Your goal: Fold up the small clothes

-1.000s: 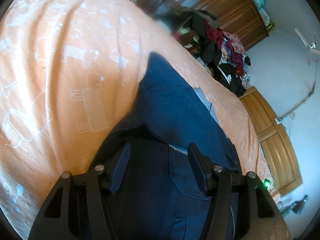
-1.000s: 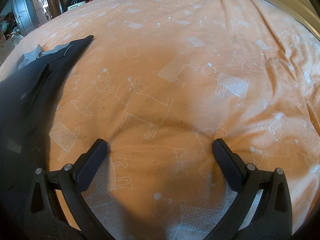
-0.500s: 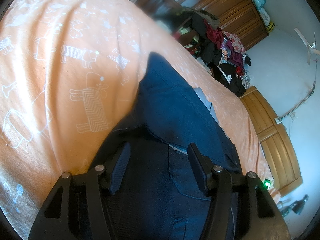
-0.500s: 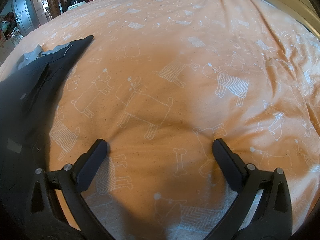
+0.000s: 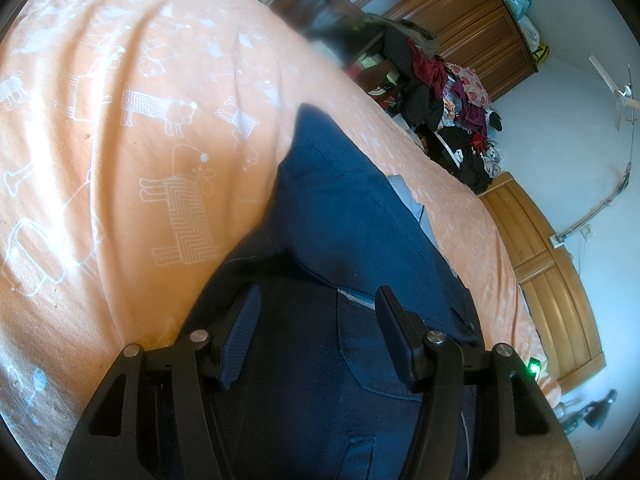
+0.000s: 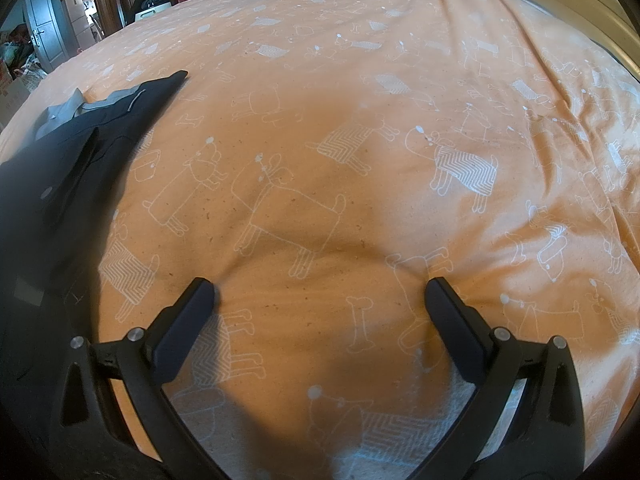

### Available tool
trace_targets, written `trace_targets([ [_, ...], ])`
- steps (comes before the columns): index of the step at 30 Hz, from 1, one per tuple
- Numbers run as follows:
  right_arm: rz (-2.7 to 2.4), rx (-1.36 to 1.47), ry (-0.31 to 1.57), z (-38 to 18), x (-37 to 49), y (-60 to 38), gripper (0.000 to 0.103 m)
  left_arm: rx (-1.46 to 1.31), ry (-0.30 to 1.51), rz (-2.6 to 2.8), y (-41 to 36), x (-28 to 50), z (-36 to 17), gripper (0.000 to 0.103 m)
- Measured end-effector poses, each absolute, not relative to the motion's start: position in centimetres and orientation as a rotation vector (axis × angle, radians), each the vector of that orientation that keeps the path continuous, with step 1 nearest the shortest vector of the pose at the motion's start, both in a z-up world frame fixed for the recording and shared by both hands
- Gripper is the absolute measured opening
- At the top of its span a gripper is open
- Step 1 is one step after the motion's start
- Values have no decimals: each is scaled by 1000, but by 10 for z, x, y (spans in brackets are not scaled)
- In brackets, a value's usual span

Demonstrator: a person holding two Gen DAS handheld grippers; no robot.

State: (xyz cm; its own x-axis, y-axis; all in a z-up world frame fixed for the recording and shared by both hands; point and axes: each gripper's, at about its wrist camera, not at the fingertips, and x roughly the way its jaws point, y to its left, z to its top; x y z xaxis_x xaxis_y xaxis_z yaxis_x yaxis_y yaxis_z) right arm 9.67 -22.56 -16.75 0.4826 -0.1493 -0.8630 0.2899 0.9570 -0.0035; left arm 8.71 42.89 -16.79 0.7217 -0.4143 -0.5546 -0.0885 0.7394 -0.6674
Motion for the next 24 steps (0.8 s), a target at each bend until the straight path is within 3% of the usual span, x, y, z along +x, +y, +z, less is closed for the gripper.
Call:
trace_targets([
  [16,-269,150,1034,-167,97,-226,103,-733,756,-200,430,86,-168,63],
  [24,-269,150,1034,-167,97,-227,103,-727,758,-214,426,89,-166,69],
])
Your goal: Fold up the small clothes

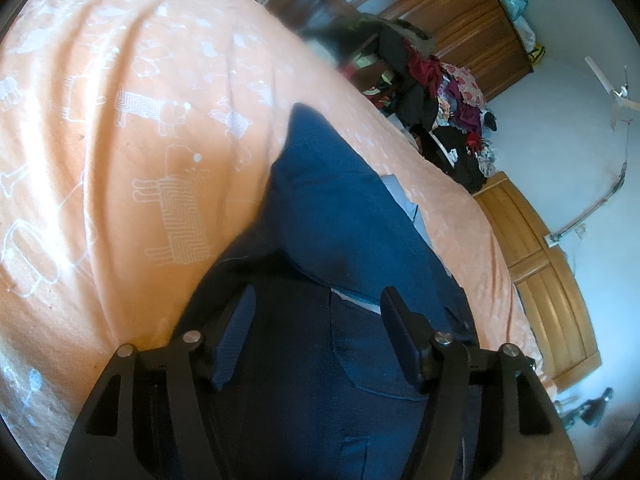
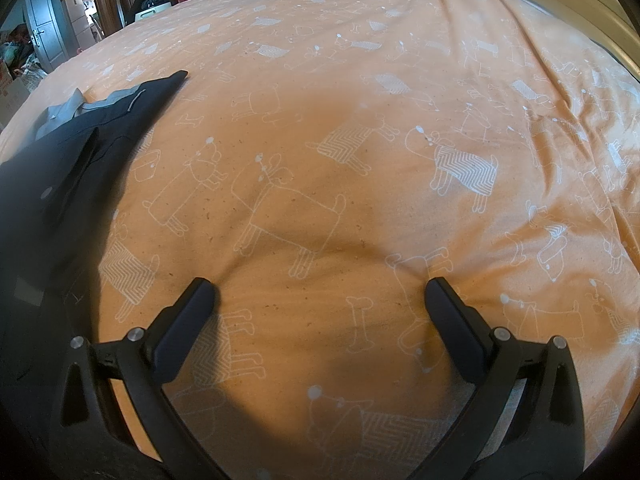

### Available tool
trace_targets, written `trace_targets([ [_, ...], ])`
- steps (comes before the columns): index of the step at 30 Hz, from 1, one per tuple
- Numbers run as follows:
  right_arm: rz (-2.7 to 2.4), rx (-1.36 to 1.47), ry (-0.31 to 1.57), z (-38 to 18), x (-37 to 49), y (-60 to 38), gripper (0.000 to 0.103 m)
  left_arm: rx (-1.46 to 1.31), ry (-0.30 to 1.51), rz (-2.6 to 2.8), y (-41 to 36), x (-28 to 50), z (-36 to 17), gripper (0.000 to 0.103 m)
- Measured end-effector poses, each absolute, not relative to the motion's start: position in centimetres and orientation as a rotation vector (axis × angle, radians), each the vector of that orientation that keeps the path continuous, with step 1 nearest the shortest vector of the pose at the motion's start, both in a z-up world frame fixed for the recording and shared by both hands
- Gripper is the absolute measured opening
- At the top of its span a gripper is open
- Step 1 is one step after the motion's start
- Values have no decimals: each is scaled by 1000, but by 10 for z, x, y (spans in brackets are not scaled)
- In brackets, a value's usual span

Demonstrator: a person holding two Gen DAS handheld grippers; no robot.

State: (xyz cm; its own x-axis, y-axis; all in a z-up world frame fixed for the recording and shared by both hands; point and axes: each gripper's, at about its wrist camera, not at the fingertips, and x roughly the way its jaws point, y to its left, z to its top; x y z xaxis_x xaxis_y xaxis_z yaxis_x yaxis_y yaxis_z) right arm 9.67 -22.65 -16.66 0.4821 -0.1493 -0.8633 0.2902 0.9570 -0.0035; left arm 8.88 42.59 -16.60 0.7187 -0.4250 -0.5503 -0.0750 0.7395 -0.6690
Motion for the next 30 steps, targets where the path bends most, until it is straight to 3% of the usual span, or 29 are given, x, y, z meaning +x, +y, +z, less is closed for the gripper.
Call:
trace_targets([
  [7,-264,158,1026,-167,97,-227,103,-703,775,-206,422,92,-164,73],
  [12,-258,176,1016,-169,95,-229,103,-661,789,-233,413,96,-161,88],
  [19,-265,163,1021,-168,97,-227,103,-659,794,-243,412,97,-161,92],
  [24,-262,136,1055,-169,106,-225,103,-660,810,-299,408,101,-159,103],
  [30,-242,162,1055,-173,118,-232,103,-639,874,-296,402,106,-157,103],
])
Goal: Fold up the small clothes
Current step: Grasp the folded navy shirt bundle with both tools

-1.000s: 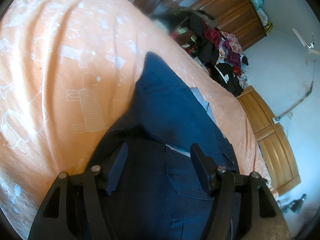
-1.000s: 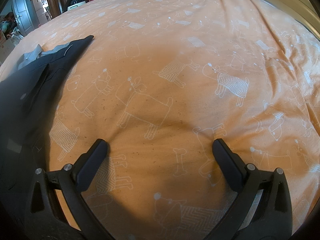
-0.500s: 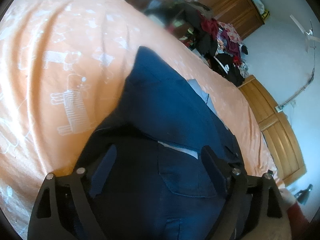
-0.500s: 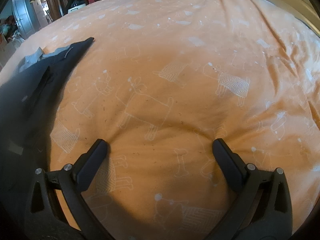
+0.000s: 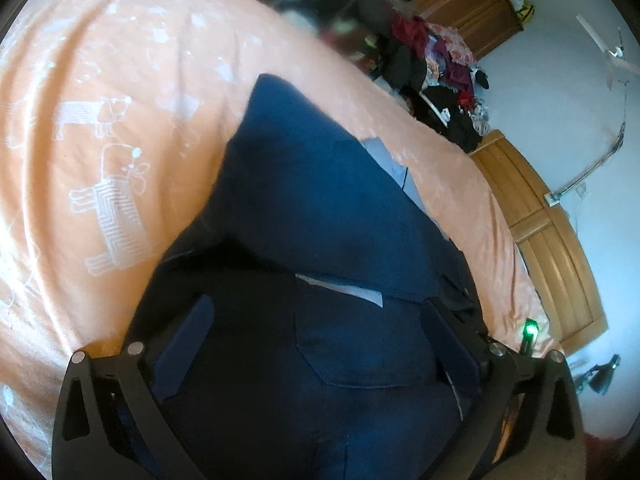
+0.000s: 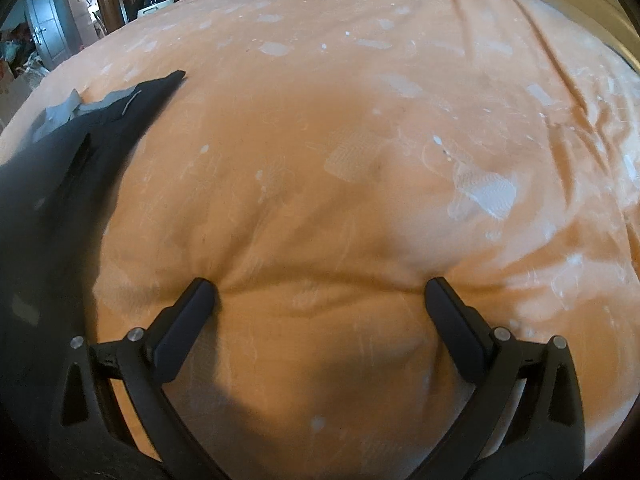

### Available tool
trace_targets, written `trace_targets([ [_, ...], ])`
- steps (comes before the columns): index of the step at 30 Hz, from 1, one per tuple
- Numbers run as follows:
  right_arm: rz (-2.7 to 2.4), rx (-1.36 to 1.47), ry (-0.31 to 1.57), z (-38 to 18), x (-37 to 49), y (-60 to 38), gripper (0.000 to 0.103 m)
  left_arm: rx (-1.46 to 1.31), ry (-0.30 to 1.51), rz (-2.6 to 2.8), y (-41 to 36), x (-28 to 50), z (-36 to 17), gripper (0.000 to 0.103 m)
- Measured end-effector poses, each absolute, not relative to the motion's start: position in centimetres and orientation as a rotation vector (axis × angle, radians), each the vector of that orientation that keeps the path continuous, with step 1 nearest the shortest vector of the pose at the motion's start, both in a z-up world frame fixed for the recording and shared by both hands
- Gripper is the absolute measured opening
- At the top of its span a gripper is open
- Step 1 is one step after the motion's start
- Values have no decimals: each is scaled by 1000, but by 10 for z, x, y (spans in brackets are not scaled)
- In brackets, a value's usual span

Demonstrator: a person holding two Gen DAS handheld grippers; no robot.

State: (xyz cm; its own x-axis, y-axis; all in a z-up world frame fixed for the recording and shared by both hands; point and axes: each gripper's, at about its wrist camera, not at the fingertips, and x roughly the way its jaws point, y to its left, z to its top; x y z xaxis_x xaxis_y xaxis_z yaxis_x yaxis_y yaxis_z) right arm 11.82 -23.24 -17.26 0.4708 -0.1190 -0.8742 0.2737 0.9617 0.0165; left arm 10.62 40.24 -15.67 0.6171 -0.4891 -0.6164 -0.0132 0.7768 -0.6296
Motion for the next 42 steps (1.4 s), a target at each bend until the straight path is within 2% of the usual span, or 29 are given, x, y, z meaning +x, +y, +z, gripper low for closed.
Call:
trace_targets([
  [6,-56,309,1050,-139,89,-244,103,-560,917,-253,390,106,-149,102],
  [11,152,393,924,-80,7,-216,103,-589,899,-301,390,77,-122,102],
  [13,280,513,901,-72,-31,-203,103,-591,867,-333,392,54,-104,102],
  [18,422,578,1078,-109,-88,-172,103,-585,795,-343,415,-23,-67,102],
  [20,462,649,1135,-131,-101,-170,95,-614,782,-328,432,-54,-63,102],
  [22,483,659,1160,-142,-103,-167,77,-637,799,-332,446,-80,-69,102],
  [24,495,646,1177,-150,-105,-162,68,-638,826,-313,454,-98,-77,102],
  [28,469,618,1194,-155,-101,-163,65,-671,870,-288,464,-131,-102,101],
  [31,466,578,1200,-148,-99,-161,66,-668,901,-288,464,-140,-116,99],
  [38,495,494,1219,-144,-102,-142,67,-569,946,-312,451,-142,-117,96],
  [40,492,522,1211,-145,-102,-146,67,-520,967,-303,445,-140,-119,91],
  [42,491,535,1204,-145,-104,-148,67,-495,980,-307,441,-138,-121,78],
])
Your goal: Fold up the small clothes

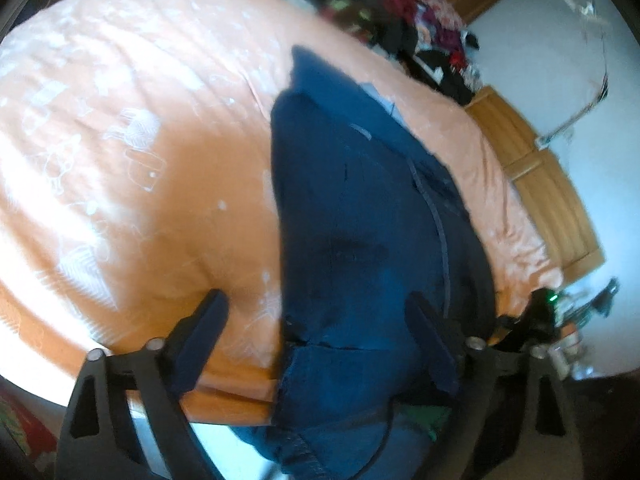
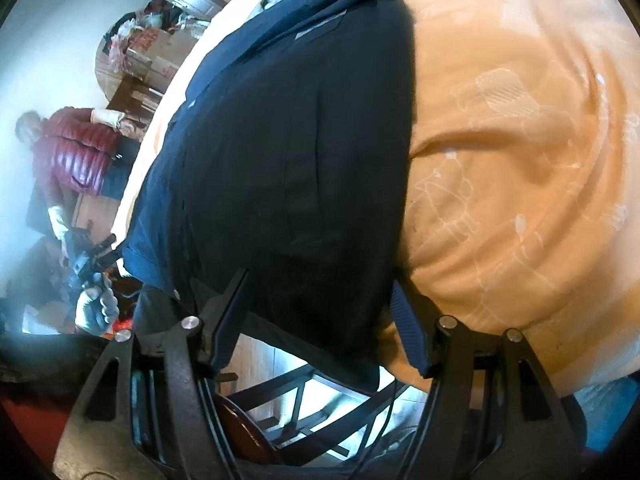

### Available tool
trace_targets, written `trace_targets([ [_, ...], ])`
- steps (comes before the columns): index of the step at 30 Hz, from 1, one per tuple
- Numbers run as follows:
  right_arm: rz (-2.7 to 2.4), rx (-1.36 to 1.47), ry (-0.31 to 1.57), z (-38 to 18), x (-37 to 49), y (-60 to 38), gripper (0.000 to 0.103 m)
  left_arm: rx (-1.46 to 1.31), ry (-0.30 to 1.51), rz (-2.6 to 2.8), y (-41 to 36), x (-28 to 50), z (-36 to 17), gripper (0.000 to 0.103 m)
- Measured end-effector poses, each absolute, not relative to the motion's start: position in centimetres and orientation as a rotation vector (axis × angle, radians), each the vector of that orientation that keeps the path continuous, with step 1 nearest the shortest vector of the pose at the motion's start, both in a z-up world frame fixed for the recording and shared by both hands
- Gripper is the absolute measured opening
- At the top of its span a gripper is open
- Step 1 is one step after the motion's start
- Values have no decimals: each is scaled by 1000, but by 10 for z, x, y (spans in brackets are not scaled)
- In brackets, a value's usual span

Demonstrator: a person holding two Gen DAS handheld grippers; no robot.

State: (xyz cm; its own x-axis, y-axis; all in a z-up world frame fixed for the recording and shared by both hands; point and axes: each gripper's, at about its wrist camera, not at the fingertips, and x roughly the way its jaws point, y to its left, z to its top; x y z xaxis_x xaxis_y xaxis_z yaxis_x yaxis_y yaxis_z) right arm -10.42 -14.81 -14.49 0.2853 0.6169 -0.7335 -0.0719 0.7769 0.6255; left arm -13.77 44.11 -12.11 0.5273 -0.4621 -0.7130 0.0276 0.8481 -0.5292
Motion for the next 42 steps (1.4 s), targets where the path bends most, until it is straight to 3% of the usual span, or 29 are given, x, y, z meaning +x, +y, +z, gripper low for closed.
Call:
trace_targets([
  [1,492,531,1202,-144,-105,-148,67,-503,981,-328,439,-138,-122,71],
  [3,495,508,1206,-143,-108,-146,67,-508,1000,-355,433,-135,-127,39],
  [20,464,395,1163,-129,-110,-142,62,-539,1017,-387,431,-125,-136,40],
  [23,520,489,1170,-136,-109,-142,61,-536,1009,-386,430,-125,-134,31],
  [30,570,736,1147,-157,-108,-161,61,-579,1025,-428,431,-126,-133,31],
  [32,580,757,1167,-166,-106,-159,61,-556,1084,-414,430,-120,-149,21],
  [35,586,740,1179,-166,-106,-153,61,-573,1078,-430,433,-120,-145,16],
  [42,569,691,1210,-166,-107,-143,60,-554,1096,-439,428,-119,-149,17],
])
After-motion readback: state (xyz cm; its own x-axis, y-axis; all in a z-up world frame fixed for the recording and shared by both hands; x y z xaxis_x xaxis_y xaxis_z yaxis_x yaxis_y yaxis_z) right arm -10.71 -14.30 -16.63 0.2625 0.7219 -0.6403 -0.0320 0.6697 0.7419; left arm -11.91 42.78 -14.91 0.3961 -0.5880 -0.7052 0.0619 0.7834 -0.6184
